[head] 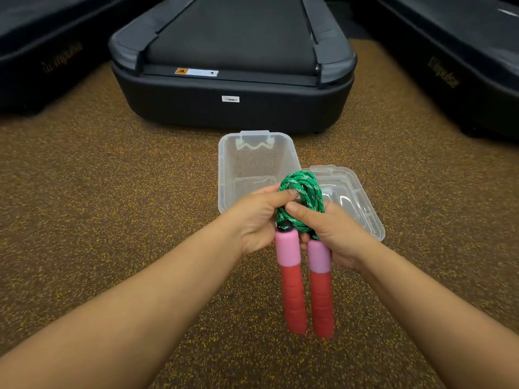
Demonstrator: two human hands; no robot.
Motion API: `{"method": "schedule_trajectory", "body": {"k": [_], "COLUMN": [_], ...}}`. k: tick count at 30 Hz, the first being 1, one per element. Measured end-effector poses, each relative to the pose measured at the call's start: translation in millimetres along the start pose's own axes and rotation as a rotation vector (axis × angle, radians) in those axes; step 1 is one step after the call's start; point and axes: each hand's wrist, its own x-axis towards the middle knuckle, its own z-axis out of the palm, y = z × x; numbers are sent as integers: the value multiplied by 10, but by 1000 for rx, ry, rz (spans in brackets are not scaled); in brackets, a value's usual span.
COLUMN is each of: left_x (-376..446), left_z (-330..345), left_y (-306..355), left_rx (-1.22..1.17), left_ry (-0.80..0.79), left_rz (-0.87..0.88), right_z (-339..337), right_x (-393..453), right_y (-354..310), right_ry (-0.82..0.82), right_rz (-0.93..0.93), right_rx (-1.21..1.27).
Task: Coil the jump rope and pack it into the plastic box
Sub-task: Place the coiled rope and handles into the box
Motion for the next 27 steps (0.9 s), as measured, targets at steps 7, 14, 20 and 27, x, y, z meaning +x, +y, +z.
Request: {"method": "schedule_trajectory", "body": {"k": [7, 14, 20, 27], "left_x": [37, 71, 105, 161], "left_z": [-63, -111, -106, -181], "left_y": [-32, -25, -57, -77], "left_rx": [-47, -91, -70, -62], "left_ry": [-119, -124, -121, -125], "left_rz": [-117, -148, -149, -132], "right_z": [-78, -64, -30, -65], "right_x": [47, 87, 138, 164], "right_y": [43, 44, 71, 43], "right_ry": [29, 0, 71, 78], "right_rz": [115, 172, 237, 297], "right_rx": [-24, -4, -10, -48]}}
